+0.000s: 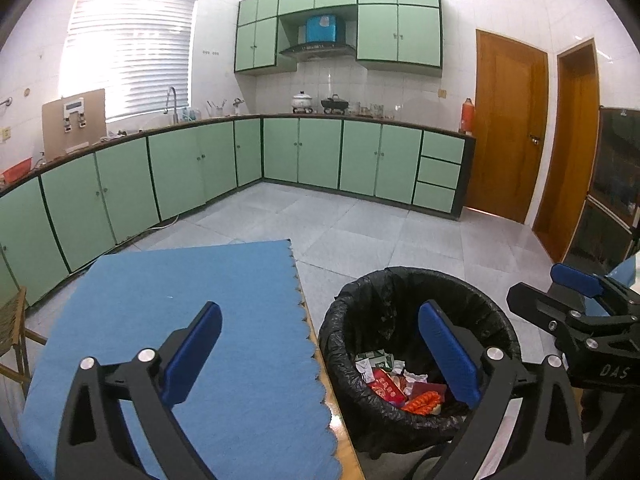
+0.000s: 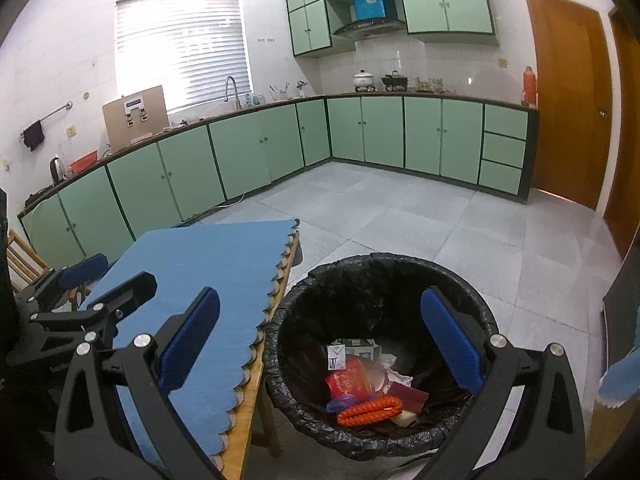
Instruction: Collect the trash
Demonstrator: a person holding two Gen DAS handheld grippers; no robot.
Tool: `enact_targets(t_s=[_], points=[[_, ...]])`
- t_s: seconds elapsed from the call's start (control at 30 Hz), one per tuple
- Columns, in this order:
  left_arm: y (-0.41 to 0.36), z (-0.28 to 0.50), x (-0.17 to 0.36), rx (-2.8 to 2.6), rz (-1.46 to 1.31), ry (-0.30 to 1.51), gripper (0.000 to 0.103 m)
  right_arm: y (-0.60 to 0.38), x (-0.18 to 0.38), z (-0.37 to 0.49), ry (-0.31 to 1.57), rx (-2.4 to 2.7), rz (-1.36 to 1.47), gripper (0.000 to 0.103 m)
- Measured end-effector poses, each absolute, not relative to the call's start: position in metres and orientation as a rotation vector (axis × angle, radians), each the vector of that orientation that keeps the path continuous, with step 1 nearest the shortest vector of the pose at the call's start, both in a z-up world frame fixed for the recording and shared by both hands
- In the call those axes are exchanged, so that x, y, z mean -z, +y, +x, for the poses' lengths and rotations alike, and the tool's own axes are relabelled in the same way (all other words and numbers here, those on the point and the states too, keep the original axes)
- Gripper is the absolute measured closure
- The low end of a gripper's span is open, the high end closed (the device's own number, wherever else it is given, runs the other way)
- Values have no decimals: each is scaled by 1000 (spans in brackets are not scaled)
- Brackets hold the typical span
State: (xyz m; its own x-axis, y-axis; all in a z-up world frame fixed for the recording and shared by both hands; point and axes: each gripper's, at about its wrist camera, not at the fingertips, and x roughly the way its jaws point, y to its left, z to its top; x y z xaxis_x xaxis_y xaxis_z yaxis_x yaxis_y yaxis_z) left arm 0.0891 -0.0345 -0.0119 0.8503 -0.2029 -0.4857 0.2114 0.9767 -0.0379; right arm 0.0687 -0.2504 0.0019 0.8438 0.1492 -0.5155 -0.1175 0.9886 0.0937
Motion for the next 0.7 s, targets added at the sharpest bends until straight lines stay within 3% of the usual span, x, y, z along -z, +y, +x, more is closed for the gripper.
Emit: enact_targets(t_s=[0.7], points=[[-18,71,3,192,3,484,6,-240,-3,58,539,-156,52,5]])
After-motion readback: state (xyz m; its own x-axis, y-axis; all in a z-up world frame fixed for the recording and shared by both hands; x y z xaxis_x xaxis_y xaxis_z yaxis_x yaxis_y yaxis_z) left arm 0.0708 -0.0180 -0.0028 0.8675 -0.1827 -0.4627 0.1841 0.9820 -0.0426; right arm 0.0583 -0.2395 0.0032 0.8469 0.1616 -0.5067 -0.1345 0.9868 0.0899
